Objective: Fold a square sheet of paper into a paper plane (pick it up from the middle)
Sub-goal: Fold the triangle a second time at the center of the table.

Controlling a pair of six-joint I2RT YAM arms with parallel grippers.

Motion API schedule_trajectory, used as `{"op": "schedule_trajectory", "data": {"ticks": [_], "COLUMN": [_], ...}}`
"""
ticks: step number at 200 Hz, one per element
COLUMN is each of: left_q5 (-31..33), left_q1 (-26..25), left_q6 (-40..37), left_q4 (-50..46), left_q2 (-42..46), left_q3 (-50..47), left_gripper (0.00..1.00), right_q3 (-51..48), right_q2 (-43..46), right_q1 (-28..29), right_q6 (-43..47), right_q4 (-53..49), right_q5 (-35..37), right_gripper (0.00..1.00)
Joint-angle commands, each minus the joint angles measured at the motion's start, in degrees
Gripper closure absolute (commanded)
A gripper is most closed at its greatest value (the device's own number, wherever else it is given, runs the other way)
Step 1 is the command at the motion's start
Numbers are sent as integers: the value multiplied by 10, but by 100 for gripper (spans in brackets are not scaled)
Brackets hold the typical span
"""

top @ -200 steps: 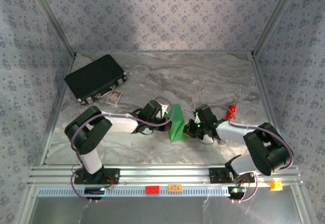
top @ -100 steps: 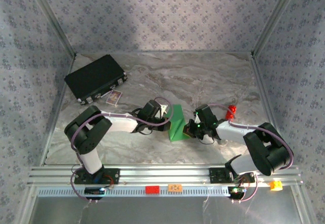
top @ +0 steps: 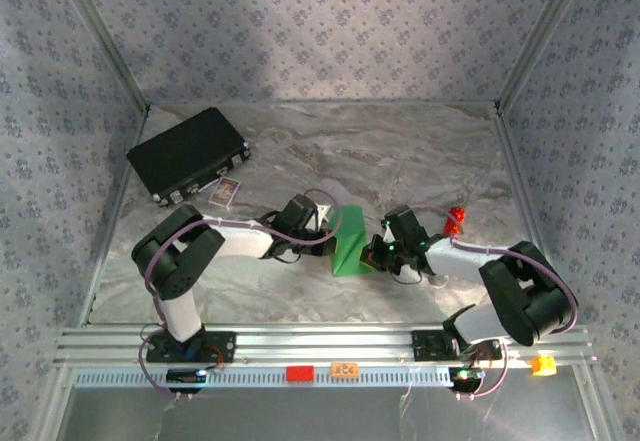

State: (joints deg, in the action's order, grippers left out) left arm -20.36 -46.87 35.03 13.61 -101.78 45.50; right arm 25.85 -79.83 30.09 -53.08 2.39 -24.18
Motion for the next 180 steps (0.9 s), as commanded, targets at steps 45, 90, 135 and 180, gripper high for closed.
{"op": "schedule_trajectory", "data": {"ticks": [45, 90, 135, 180], "left_q5": [-25, -28, -30, -29], "left_q1": [2, 3, 3, 2], "left_q6": [-8, -10, -13, -33], "left_q4": [16, 19, 13, -20], "left_q2": [-13, -22, -28, -18], "left_q3": [7, 6, 11, 26], "left_gripper": [98, 98, 98, 99], "right_q3": [-7, -7, -8, -7], "right_q2": [-7, -8, -8, -7], "right_q1": [-4, -5, -6, -11], "right_q6": [9, 10, 10, 16], "right_q4": [-29, -31, -32, -35], "right_q5": [17, 17, 18, 14], "right_gripper": [96, 96, 96, 96]}}
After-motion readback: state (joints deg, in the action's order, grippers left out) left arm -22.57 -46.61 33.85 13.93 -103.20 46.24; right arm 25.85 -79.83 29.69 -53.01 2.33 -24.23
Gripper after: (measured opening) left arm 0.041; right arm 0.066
